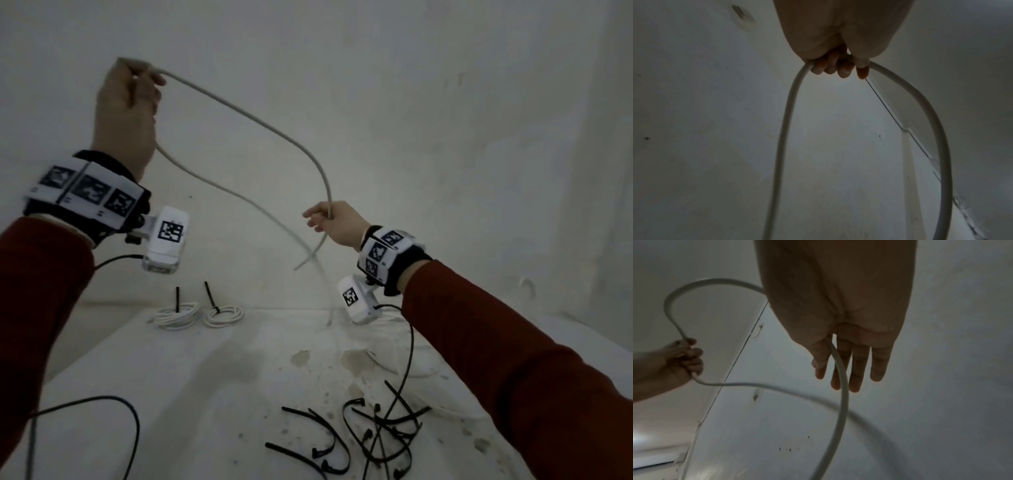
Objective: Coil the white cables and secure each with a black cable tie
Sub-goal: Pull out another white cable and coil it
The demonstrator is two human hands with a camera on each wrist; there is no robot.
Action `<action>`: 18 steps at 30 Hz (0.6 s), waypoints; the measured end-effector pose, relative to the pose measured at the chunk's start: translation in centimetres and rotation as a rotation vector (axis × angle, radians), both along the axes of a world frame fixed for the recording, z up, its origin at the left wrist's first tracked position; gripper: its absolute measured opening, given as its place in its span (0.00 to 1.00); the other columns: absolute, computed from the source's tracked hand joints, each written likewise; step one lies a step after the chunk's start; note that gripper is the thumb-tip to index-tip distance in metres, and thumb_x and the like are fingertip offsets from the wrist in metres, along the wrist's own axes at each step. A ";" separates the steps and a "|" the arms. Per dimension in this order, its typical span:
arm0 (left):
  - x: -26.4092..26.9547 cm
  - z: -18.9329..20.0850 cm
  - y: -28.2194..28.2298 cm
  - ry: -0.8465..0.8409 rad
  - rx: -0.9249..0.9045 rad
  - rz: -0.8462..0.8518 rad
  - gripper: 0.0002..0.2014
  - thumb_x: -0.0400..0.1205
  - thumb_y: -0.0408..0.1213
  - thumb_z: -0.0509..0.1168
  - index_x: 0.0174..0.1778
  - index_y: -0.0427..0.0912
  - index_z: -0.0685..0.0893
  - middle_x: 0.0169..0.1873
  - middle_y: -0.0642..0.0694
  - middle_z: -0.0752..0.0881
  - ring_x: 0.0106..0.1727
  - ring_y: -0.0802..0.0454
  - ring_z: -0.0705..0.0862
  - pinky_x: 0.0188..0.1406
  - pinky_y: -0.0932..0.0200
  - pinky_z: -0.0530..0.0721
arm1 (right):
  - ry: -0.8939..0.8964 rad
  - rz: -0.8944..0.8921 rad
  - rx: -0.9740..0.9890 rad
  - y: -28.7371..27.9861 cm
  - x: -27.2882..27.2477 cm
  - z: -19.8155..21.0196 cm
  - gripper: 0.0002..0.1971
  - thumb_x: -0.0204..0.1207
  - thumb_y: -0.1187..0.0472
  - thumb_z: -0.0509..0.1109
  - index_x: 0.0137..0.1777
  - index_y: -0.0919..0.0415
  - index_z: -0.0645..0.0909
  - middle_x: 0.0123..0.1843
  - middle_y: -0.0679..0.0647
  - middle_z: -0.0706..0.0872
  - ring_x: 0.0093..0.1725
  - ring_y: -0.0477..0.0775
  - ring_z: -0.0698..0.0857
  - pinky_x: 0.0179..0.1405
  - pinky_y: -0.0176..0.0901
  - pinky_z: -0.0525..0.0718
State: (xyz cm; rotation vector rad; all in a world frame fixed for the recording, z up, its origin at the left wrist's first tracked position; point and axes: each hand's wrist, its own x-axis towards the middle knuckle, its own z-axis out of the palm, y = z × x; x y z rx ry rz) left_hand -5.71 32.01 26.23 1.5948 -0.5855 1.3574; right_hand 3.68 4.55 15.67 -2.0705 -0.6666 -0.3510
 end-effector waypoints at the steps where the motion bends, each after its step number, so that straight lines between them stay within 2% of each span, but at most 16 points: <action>1: 0.1 -0.1 0.4 0.006 0.016 0.039 0.09 0.85 0.38 0.51 0.45 0.57 0.73 0.38 0.59 0.77 0.32 0.65 0.70 0.34 0.67 0.69 | 0.036 0.009 0.057 0.4 0.2 -0.3 0.11 0.84 0.71 0.58 0.56 0.69 0.82 0.41 0.59 0.85 0.41 0.52 0.85 0.47 0.42 0.85; 2: 0.2 -0.2 0.8 0.012 0.030 0.074 0.10 0.85 0.37 0.52 0.45 0.57 0.73 0.38 0.58 0.77 0.33 0.66 0.70 0.36 0.67 0.69 | 0.071 0.026 0.129 0.5 0.1 -0.6 0.12 0.85 0.71 0.55 0.57 0.72 0.80 0.36 0.59 0.84 0.34 0.49 0.86 0.37 0.34 0.85; 3: 0.4 -0.3 1.2 0.017 0.040 0.104 0.10 0.85 0.36 0.52 0.45 0.58 0.73 0.37 0.58 0.77 0.33 0.67 0.71 0.37 0.66 0.70 | 0.106 0.040 0.197 0.4 -0.1 -0.9 0.11 0.86 0.70 0.53 0.56 0.72 0.78 0.30 0.57 0.84 0.27 0.45 0.85 0.28 0.31 0.81; 4: 0.6 -0.4 1.5 0.023 0.049 0.127 0.11 0.85 0.36 0.52 0.44 0.58 0.73 0.37 0.58 0.77 0.34 0.66 0.71 0.40 0.65 0.71 | 0.156 0.050 0.255 0.2 -0.4 -1.2 0.12 0.87 0.68 0.52 0.55 0.70 0.77 0.24 0.55 0.83 0.22 0.44 0.84 0.24 0.31 0.80; 6: 1.0 -0.7 1.8 0.044 0.073 0.171 0.12 0.85 0.37 0.53 0.43 0.60 0.74 0.38 0.57 0.78 0.36 0.65 0.72 0.44 0.61 0.73 | 0.262 0.071 0.336 -0.8 -0.7 -1.8 0.14 0.89 0.62 0.51 0.50 0.65 0.77 0.20 0.52 0.75 0.16 0.47 0.79 0.24 0.40 0.84; 7: 1.1 -0.9 1.8 0.054 0.089 0.192 0.12 0.85 0.38 0.53 0.42 0.61 0.74 0.37 0.57 0.77 0.36 0.64 0.72 0.45 0.59 0.73 | 0.293 0.077 0.362 -1.5 -0.8 -2.1 0.15 0.89 0.59 0.52 0.46 0.64 0.77 0.19 0.51 0.70 0.13 0.47 0.74 0.22 0.43 0.83; 10: 1.7 -1.7 1.8 0.075 0.148 0.276 0.11 0.85 0.41 0.53 0.41 0.62 0.74 0.32 0.57 0.75 0.32 0.64 0.71 0.38 0.60 0.71 | 0.382 0.129 0.412 -3.8 -1.5 -3.0 0.18 0.86 0.52 0.58 0.35 0.59 0.72 0.18 0.47 0.61 0.14 0.46 0.59 0.21 0.39 0.61; 11: 1.9 -2.0 1.8 0.080 0.178 0.315 0.11 0.86 0.41 0.53 0.42 0.61 0.74 0.30 0.56 0.73 0.29 0.65 0.70 0.34 0.64 0.70 | 0.431 0.153 0.437 -4.8 -1.8 -3.4 0.20 0.85 0.51 0.61 0.32 0.58 0.70 0.19 0.47 0.60 0.15 0.46 0.58 0.21 0.38 0.58; 13: 2.1 -2.6 1.4 0.067 0.242 0.406 0.10 0.87 0.39 0.54 0.46 0.50 0.80 0.29 0.55 0.74 0.27 0.64 0.70 0.28 0.67 0.66 | 0.546 0.239 0.534 -7.2 -2.6 -4.0 0.20 0.80 0.50 0.64 0.28 0.57 0.70 0.19 0.48 0.61 0.16 0.46 0.59 0.17 0.36 0.58; 14: 2.4 -2.9 1.2 0.049 0.278 0.452 0.10 0.87 0.37 0.54 0.50 0.42 0.81 0.30 0.53 0.77 0.28 0.63 0.71 0.29 0.65 0.65 | 0.601 0.322 0.601 -8.5 -2.9 -4.4 0.17 0.75 0.51 0.67 0.28 0.58 0.73 0.20 0.49 0.63 0.17 0.46 0.60 0.16 0.36 0.59; 15: 2.7 -3.3 1.0 0.032 0.322 0.493 0.11 0.87 0.35 0.55 0.52 0.36 0.82 0.34 0.48 0.80 0.33 0.57 0.74 0.32 0.62 0.66 | 0.645 0.442 0.673 -9.7 -3.1 -4.7 0.13 0.70 0.52 0.69 0.31 0.60 0.77 0.21 0.49 0.65 0.18 0.47 0.62 0.16 0.38 0.61; 16: 3.1 -3.7 0.9 0.016 0.371 0.527 0.12 0.86 0.34 0.54 0.53 0.33 0.82 0.36 0.41 0.81 0.36 0.48 0.76 0.37 0.59 0.67 | 0.681 0.596 0.743 -11.0 -3.4 -5.1 0.09 0.70 0.55 0.69 0.37 0.61 0.81 0.22 0.50 0.68 0.19 0.48 0.64 0.17 0.39 0.64; 17: 3.5 -4.2 0.7 0.005 0.423 0.559 0.13 0.85 0.34 0.54 0.54 0.33 0.83 0.36 0.36 0.81 0.38 0.41 0.77 0.39 0.54 0.69 | 0.713 0.777 0.806 -12.0 -3.6 -5.3 0.09 0.75 0.57 0.65 0.47 0.62 0.82 0.25 0.51 0.69 0.22 0.49 0.66 0.19 0.40 0.65; 18: 3.9 -4.8 0.4 0.002 0.479 0.589 0.15 0.85 0.36 0.52 0.54 0.34 0.83 0.36 0.34 0.81 0.38 0.37 0.78 0.40 0.50 0.71 | 0.740 0.935 0.857 -12.9 -4.0 -5.4 0.13 0.82 0.58 0.57 0.59 0.61 0.79 0.27 0.52 0.68 0.24 0.50 0.66 0.21 0.42 0.65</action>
